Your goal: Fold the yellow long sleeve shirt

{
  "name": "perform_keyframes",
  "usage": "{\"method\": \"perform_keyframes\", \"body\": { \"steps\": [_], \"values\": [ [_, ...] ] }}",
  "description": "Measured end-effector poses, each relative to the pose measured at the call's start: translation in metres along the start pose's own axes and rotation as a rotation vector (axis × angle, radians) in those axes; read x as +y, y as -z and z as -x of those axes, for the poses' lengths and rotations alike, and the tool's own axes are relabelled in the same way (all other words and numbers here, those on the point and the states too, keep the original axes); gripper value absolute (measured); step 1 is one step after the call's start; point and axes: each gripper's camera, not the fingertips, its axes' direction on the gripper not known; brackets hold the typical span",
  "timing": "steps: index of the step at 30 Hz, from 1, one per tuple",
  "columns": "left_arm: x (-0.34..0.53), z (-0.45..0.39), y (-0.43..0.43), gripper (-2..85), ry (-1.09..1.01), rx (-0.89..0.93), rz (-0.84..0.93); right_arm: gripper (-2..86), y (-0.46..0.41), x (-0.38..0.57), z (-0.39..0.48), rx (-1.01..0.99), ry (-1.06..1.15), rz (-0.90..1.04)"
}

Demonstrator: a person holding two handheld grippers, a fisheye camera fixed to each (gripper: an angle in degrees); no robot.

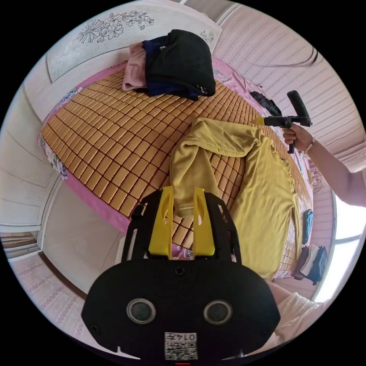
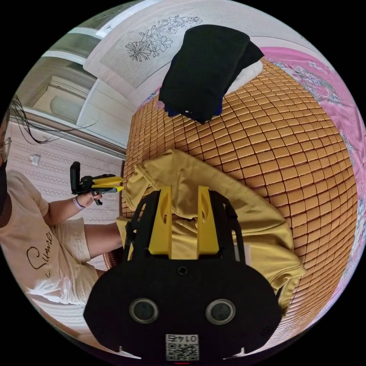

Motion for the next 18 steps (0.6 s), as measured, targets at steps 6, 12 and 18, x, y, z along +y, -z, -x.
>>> {"method": "perform_keyframes", "body": {
  "steps": [6,12,18],
  "values": [
    [-0.018,-0.013,-0.016,2.9,-0.149,-0.104,0.177,8.8,-0.04,-0.002,0.017,0.076,-0.023,0.046],
    [-0.022,0.021,0.104,3.8,-0.166,-0.289,-0.363,8.2,-0.027,-0.003,0.035,-0.001,0.012,-0.097],
    [0.002,0.097,0.084,6.5,0.103,-0.308,-0.106,9.1,-0.037,0.006,0.038,0.008,-0.011,-0.05]
  ]
}}
